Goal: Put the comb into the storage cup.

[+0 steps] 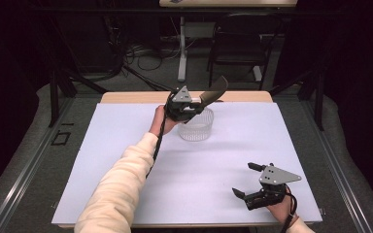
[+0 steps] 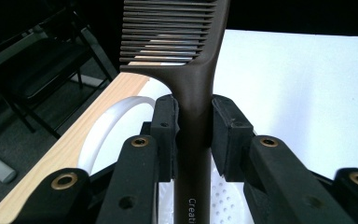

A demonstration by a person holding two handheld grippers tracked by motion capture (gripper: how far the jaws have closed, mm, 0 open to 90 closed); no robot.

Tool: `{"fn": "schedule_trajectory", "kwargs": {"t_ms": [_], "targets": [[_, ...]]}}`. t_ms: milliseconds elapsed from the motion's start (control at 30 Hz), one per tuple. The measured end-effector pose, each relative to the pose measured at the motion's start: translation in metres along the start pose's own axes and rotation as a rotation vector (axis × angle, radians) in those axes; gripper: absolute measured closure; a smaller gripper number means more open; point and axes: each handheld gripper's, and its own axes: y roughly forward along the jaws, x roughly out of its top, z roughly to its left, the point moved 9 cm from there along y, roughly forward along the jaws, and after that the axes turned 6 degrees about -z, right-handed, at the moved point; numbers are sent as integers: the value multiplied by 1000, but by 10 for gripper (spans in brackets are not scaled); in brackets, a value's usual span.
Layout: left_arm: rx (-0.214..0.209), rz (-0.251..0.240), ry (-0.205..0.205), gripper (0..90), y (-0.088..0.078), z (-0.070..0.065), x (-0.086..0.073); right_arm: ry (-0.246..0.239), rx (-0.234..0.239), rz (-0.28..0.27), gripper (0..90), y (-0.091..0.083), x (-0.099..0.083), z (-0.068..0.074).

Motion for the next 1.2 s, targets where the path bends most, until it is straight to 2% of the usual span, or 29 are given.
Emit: {"fn": "schedule_trajectory", "kwargs": {"t_ms": [267, 567, 700, 900, 1200], "targets": [[-7, 34, 16, 723, 4, -3, -6, 1, 0, 3, 4, 0, 0, 0], [-16, 55, 8, 724, 7, -7, -11, -2, -3, 4, 4, 0, 0, 0], [-18, 78, 28, 723, 8, -7, -13, -1, -2, 2, 4, 0, 0, 0], [-24, 96, 21, 723, 11, -7, -17, 2, -1, 2, 4, 0, 0, 0], [-32, 124, 36, 722, 13, -9, -21, -2, -2, 2, 4, 0, 0, 0]]}}
